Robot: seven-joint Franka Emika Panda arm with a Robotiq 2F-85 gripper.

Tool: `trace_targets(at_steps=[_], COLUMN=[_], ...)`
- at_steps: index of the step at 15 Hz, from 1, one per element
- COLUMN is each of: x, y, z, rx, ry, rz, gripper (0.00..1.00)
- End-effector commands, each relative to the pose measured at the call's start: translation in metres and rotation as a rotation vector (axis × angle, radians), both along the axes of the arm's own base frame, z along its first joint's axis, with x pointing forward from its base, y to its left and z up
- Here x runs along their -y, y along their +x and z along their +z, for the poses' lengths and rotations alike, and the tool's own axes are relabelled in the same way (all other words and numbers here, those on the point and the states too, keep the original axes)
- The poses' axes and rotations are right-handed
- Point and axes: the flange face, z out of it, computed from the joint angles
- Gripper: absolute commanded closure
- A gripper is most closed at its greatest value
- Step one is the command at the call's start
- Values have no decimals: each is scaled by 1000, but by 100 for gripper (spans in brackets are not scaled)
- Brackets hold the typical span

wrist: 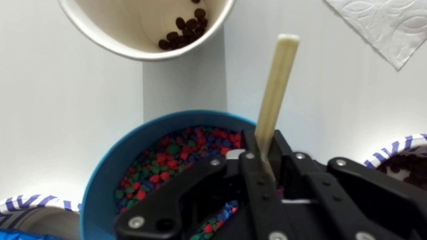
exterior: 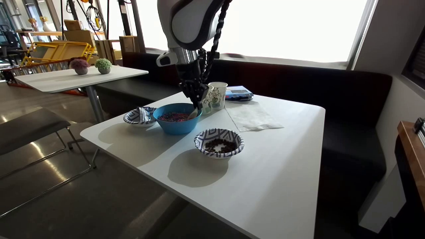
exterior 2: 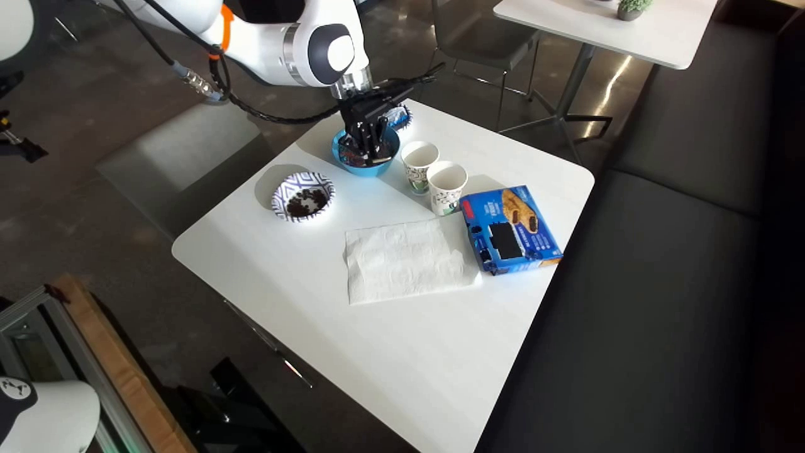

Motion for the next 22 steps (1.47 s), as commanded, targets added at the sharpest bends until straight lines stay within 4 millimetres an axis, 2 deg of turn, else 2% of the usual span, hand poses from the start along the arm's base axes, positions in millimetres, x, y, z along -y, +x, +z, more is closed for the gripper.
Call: trace_targets(at_steps=[1, 6, 13, 19, 22], x=[-7, -6, 14, 16, 13], y=[1, 5, 4, 0, -9], z=[-11, -13, -23, -10, -4], rx=[4, 50, 141, 207, 212], ry=[12, 109, 253, 361, 429], rz=[-32, -108, -199, -231, -249], gripper=[96, 96, 96, 96, 96])
